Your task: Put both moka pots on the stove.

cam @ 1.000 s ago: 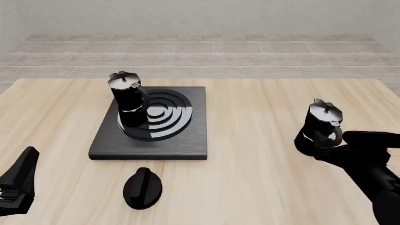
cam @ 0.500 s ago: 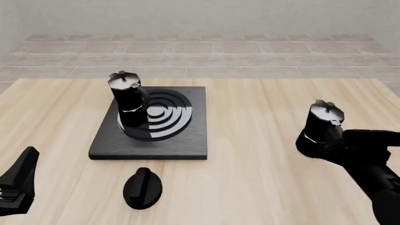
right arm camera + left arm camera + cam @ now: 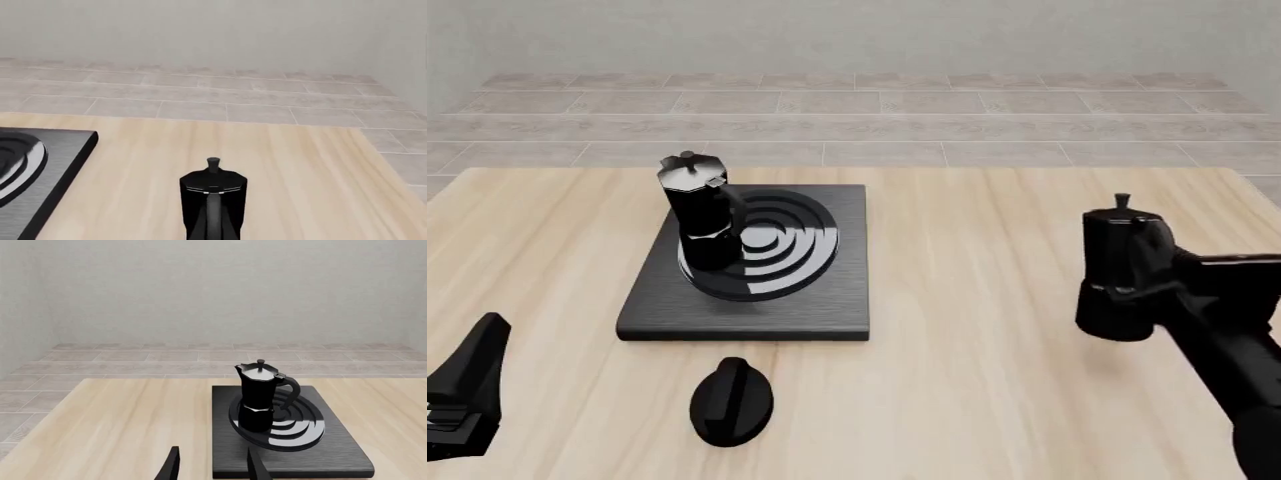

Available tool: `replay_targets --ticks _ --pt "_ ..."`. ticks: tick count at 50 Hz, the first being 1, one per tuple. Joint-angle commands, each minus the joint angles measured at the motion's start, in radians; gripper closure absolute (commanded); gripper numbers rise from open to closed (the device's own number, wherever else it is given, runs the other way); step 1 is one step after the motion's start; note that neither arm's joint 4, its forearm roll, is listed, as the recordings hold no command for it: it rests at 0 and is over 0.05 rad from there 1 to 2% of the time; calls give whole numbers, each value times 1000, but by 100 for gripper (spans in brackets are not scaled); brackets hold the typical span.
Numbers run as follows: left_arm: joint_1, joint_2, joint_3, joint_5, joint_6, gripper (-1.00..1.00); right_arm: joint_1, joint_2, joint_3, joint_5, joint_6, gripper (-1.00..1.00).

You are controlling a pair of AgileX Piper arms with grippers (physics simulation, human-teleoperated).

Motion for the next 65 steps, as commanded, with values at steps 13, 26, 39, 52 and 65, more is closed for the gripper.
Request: replay_targets --ticks 13,26,39,52,65 --pt "0 0 0 0 0 -100 102 -197 -74 -26 34 100" --pt "0 0 0 0 0 -100 266 -112 -144 -117 71 100" --pt "0 0 0 0 0 -100 393 50 -277 -187 88 100" --pt "0 0 0 0 0 -100 457 181 -423 -188 119 100" --pt "0 0 0 0 0 -100 498 275 -542 -188 173 100"
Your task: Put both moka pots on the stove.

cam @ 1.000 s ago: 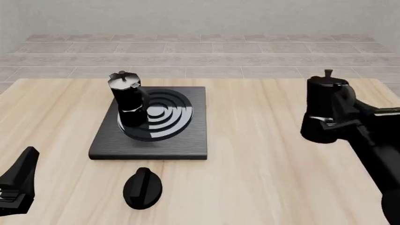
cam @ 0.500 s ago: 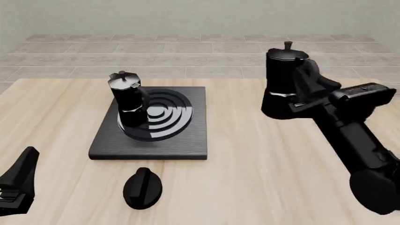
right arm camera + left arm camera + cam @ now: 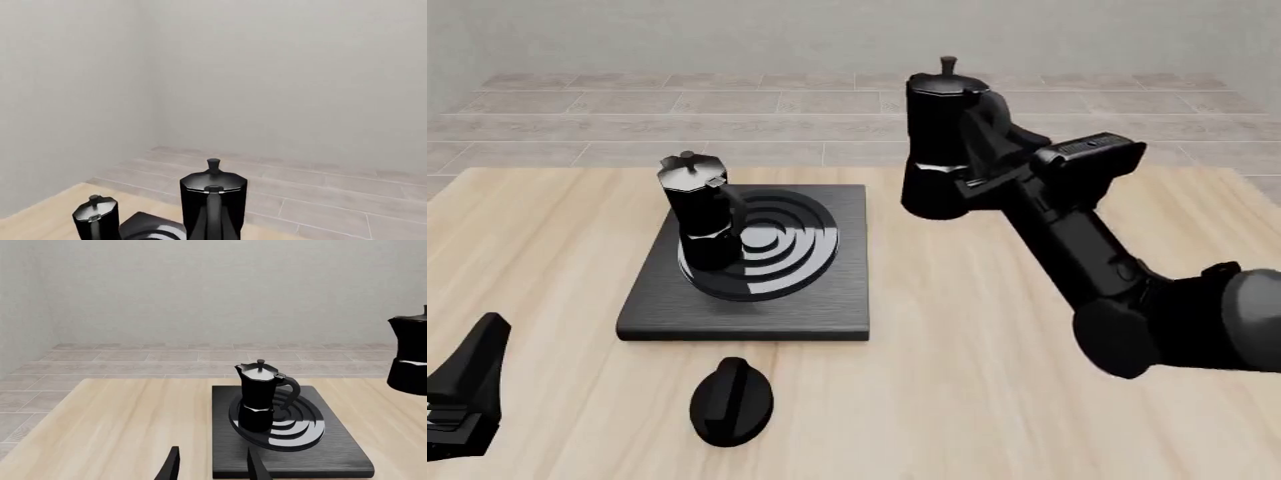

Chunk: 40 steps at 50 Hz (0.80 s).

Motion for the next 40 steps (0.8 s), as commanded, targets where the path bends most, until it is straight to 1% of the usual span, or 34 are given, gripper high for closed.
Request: replay_targets --ticks 1,12,16,21,28,32,40 --pt "0 0 0 0 0 -100 47 63 -122 -12 48 100" --pt "0 0 0 0 0 -100 88 137 -206 -12 94 100" --pt "0 0 0 0 0 -100 93 157 -226 -12 107 100" --pt "0 0 0 0 0 -100 96 218 -269 -12 132 100" --pt "0 0 0 0 1 -100 113 271 -312 -12 144 100" --pt "0 0 0 0 0 -100 115 325 -358 -12 149 100" --pt "0 0 0 0 0 -100 141 372 -390 -12 150 100"
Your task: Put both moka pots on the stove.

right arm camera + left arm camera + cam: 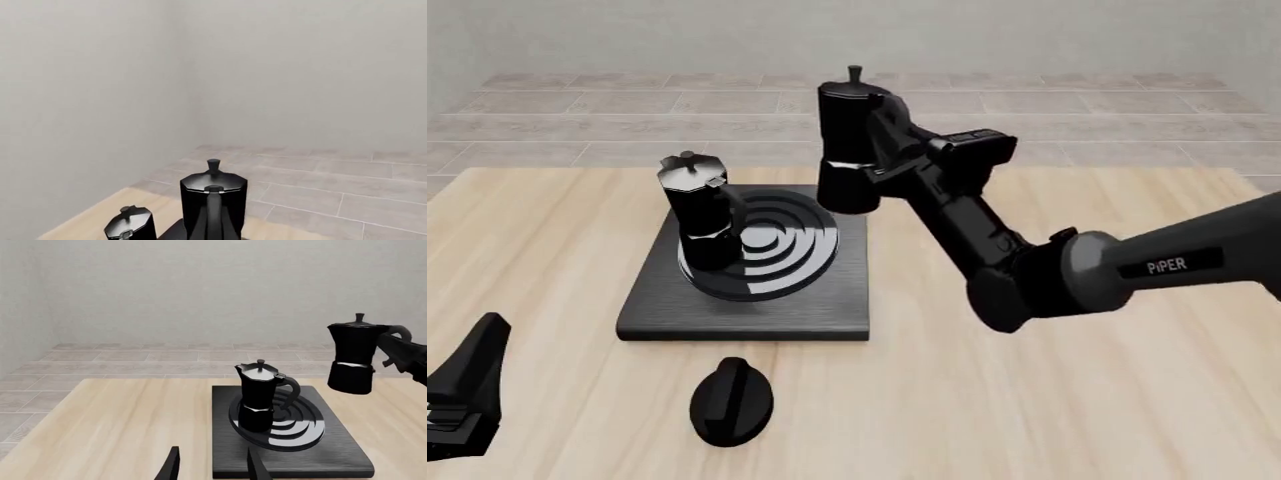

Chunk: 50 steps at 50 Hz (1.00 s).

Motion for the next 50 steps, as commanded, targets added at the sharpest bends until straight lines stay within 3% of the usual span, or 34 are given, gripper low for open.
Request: replay_targets --ticks 1,19,28,50 --pt "0 0 0 0 0 -100 32 64 -84 -9 19 100" --pt "0 0 0 0 0 -100 75 112 -146 -9 32 100" --pt "0 0 0 0 0 -100 60 158 -219 -9 44 100" --pt "0 0 0 0 0 -100 51 224 -272 -9 66 100"
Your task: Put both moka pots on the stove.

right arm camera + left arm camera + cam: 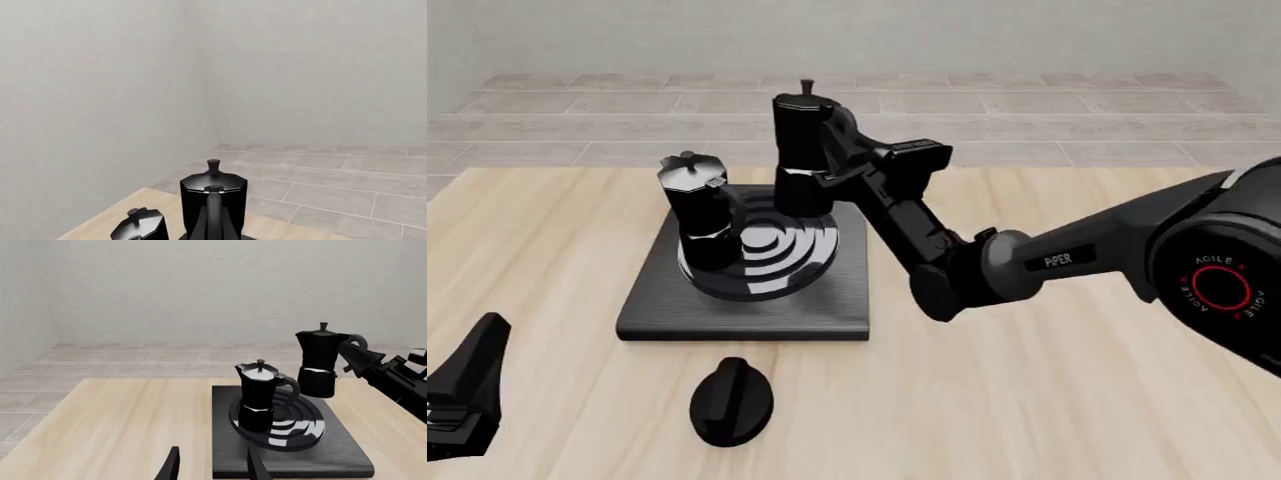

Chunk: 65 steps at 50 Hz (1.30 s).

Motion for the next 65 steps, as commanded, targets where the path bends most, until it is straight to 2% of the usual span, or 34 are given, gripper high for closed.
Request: replay_targets --ticks 1,21,65 --pt "0 0 0 0 0 -100 -5 11 -44 -9 16 100" --pt "0 0 0 0 0 -100 -1 54 -63 -9 31 100" --pt "0 0 0 0 0 -100 33 74 -14 -9 35 100"
